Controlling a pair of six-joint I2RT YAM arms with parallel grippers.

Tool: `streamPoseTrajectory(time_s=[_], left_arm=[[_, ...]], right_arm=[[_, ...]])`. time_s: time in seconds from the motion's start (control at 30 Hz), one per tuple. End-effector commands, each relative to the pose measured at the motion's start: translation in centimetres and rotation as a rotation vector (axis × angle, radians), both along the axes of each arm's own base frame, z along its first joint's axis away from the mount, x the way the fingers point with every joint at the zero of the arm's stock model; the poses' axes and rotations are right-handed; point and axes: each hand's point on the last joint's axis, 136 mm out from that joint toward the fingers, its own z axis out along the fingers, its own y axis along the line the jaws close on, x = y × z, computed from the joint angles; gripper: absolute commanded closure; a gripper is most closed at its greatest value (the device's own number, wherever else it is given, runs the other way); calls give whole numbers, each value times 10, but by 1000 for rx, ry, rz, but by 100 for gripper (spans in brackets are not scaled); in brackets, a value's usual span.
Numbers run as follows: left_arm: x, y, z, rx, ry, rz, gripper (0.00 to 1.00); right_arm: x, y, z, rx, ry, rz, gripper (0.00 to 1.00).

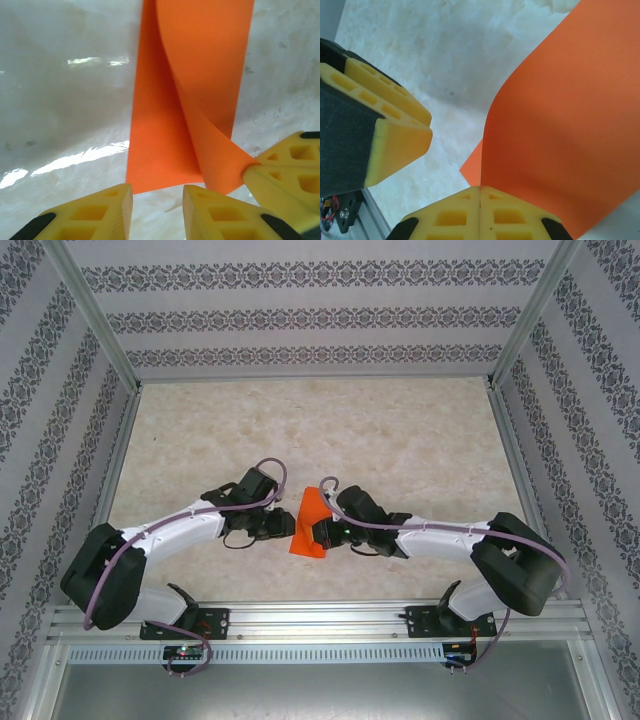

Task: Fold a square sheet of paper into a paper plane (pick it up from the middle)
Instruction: Fold the triangle a second time at the center of the table.

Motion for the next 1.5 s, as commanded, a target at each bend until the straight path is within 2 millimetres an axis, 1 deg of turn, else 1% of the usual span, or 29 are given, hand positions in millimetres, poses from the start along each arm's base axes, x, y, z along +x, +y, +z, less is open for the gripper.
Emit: streamPoseTrajectory(time_s=[0.0,0.13,0.27,0.37,0.53,0.63,0.83,1.0,1.17,1.23,1.47], left_arm=[[-2,-20,2,-69,-12,-74,67],[-4,-28,-5,-28,-7,-134,68],[-4,-30,-16,-1,8,-139,69],[-4,-33,-22,8,17,-147,70],[-4,-31,-33,45,33,-154,71],[-5,-31,-36,57,37,-158,71],[-5,-29,-40,78,42,-155,72],[-4,-28,-42,86,45,-154,72],[-4,-28,-42,92,45,-155,72],[-5,-27,-42,92,46,-155,72],[-5,-26,-42,98,45,-157,72]], right_arm=[[0,-8,-4,-27,3,11,100],[6,-18,-10,-73,11,-18,100],[9,-25,-16,-106,20,-39,100],[12,-26,-16,-117,17,-44,100],[18,-27,-16,-157,7,-42,100],[23,-31,-18,-195,6,-52,100],[30,-33,-18,-237,-2,-44,100],[33,-29,-19,-244,-2,-22,100],[39,-32,-21,-282,-16,-25,100],[41,-30,-20,-283,-19,-21,100],[41,-29,-26,-314,-5,-3,100]])
